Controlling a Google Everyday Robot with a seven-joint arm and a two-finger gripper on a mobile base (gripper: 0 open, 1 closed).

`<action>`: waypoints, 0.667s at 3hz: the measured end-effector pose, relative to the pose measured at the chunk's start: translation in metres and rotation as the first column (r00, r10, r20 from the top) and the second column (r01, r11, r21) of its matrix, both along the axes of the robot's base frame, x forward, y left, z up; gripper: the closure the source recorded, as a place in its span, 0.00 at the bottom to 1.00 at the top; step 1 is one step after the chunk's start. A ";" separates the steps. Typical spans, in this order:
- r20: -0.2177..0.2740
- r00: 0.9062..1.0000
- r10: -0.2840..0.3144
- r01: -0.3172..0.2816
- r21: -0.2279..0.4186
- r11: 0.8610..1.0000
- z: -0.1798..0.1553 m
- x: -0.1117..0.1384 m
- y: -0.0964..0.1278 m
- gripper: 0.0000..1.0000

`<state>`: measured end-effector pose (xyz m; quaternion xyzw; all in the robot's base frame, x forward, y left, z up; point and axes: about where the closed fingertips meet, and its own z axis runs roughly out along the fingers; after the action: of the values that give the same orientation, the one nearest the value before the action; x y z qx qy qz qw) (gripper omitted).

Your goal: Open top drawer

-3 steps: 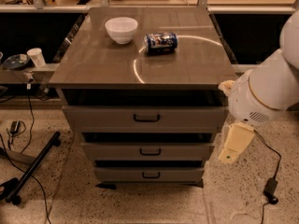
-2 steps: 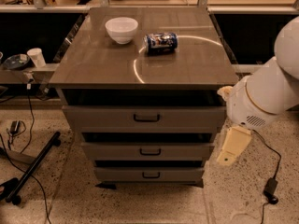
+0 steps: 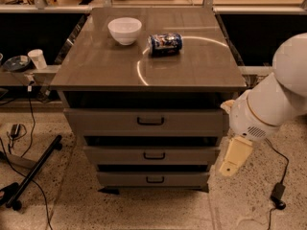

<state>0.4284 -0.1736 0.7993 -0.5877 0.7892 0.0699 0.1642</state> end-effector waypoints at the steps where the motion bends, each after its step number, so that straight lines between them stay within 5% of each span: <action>1: -0.073 0.997 -0.010 0.012 0.032 0.999 -0.037 -0.001 0.001 0.00; 2: -0.073 0.997 -0.010 0.012 0.032 0.999 -0.037 -0.001 0.001 0.00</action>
Offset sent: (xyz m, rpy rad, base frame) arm 0.0004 -0.0007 -0.0515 0.0468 0.1024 -0.0215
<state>0.4277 -0.1724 0.7622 -0.5775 0.7967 0.1032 0.1449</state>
